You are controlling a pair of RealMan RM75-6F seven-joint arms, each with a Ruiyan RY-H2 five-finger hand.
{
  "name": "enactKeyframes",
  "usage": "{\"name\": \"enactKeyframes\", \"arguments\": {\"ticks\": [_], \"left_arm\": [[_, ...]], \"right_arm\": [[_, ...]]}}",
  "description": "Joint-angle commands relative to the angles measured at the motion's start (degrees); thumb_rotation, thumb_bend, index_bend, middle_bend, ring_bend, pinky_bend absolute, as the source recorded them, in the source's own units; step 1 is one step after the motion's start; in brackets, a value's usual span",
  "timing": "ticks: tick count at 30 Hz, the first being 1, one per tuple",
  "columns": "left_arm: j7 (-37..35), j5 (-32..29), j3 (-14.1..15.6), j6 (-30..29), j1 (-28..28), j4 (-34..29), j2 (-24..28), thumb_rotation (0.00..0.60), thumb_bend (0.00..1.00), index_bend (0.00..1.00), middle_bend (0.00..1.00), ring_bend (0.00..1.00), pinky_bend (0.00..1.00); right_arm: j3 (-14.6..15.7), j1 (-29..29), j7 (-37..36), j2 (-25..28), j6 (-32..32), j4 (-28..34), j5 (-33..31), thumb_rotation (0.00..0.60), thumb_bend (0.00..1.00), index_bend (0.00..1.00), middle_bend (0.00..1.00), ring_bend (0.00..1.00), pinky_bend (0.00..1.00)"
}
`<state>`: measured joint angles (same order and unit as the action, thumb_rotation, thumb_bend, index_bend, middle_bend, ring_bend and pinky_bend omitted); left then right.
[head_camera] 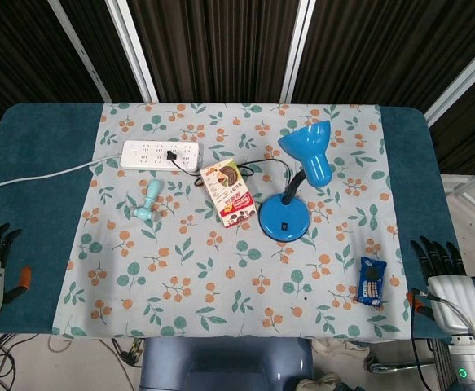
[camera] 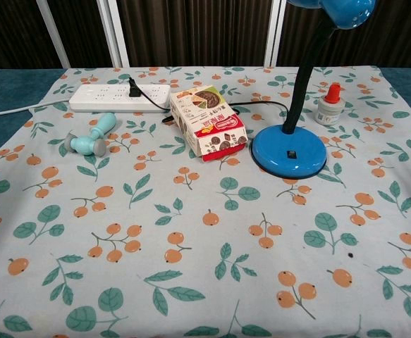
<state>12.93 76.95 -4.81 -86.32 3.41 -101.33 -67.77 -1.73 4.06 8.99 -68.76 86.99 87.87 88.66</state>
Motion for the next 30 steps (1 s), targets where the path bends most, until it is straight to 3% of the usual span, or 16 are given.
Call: {"name": "enactKeyframes", "arguments": {"ticks": [1,27,30], "left_arm": [[-0.1,0.1,0.0,-0.1,0.0,0.1,-0.1,0.6,0.44,0.16,0.05,0.03,0.09],[-0.3,0.1,0.1,0.0,-0.1,0.5,-0.2,0.6,0.44,0.16,0.05,0.03,0.09],[-0.2,-0.1,0.1,0.2,-0.1,0.2,0.0,0.6,0.44,0.16,0.05,0.03,0.09]], "right_arm": [[0.0,0.0,-0.1,0.1,-0.1,0.1,-0.1,0.6,0.24,0.02,0.08,0.09,0.0],[0.5,0.1,-1.0,0.5,-1.9,0.9,-0.2,0.6,0.24,0.02,0.08,0.09,0.0],[0.6,0.2,-1.2,0.5,-2.3,1.0,-0.3,0.6,0.24,0.02,0.08,0.15,0.02]]}}
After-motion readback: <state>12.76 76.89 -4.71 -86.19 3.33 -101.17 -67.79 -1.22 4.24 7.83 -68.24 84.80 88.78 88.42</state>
